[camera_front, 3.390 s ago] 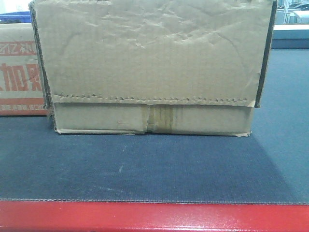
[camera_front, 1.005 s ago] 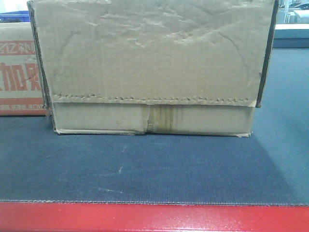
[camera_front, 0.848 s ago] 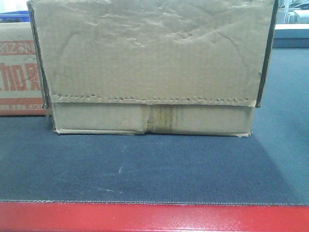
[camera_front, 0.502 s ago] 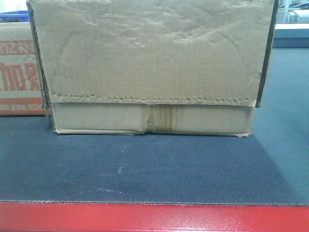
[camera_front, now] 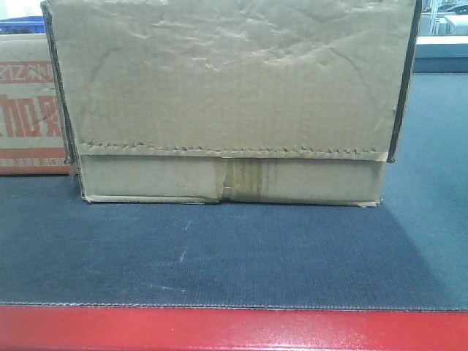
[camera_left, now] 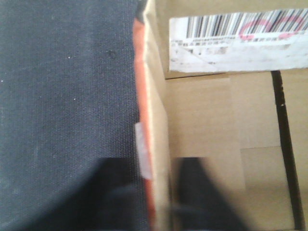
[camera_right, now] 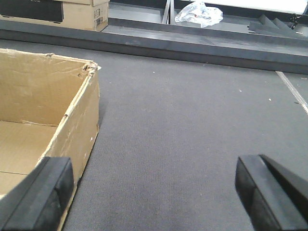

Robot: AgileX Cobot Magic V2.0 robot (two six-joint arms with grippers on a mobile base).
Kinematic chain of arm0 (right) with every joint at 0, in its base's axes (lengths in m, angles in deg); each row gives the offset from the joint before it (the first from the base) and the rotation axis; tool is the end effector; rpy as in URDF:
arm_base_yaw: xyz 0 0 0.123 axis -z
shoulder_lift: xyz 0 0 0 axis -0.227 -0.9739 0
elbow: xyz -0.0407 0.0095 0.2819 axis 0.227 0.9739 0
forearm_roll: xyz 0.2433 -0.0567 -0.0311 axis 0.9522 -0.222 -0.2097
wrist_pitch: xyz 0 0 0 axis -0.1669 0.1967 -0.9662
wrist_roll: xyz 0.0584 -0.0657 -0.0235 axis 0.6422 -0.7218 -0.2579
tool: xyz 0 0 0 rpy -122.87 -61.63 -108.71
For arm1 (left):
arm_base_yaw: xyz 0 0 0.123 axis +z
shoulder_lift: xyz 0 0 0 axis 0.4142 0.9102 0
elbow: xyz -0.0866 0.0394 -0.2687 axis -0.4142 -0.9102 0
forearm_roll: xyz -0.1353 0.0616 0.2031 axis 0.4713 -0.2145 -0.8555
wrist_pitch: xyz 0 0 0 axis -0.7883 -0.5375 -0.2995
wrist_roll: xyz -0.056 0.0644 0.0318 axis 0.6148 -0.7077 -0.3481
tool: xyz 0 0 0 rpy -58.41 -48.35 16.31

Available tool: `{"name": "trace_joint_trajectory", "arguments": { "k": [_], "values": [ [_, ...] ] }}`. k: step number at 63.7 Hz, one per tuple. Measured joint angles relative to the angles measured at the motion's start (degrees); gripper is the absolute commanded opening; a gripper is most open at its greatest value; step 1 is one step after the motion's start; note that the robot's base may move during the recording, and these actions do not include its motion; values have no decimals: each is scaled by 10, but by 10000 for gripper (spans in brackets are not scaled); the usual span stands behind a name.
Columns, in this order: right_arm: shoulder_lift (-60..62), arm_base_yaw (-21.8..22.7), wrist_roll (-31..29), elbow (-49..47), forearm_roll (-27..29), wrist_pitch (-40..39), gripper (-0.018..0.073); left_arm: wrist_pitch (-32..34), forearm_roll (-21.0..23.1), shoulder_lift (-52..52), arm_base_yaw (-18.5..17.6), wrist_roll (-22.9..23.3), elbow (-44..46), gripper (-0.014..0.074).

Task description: Stack two boxes on right shelf middle

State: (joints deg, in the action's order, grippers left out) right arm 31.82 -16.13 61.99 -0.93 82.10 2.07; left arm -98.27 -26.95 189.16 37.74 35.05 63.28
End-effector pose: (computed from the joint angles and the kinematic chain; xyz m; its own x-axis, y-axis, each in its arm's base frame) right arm 0.1301 0.0078 0.4248 -0.2671 -0.0700 -0.9611 -0.0767 0.9957 -0.0512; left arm 0.4240 0.0887 0.2959 -0.8599 0.0785 -0.5045 0.0702 0.9969 0.0353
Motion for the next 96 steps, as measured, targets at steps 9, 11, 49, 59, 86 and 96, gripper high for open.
{"name": "trace_joint_trajectory", "arguments": {
  "k": [9, 11, 49, 59, 86, 96],
  "values": [
    [0, 0, 0, 0, 0, 0, 568, 8, 6, 0, 0, 0, 0, -111],
    [0, 0, 0, 0, 0, 0, 568, 8, 7, 0, 0, 0, 0, -111],
    [0, 0, 0, 0, 0, 4, 568, 3, 0, -181, 22, 96, 72, -111],
    [0, 0, 0, 0, 2, 4, 568, 1, 69, -238, 23, 101, 101, -111],
    [0, 0, 0, 0, 50, 4, 568, 13, 131, -259, -173, 159, 121, -111],
    [0, 0, 0, 0, 52, 4, 568, 35, 58, -222, -273, 213, 122, -111]
  ]
}}
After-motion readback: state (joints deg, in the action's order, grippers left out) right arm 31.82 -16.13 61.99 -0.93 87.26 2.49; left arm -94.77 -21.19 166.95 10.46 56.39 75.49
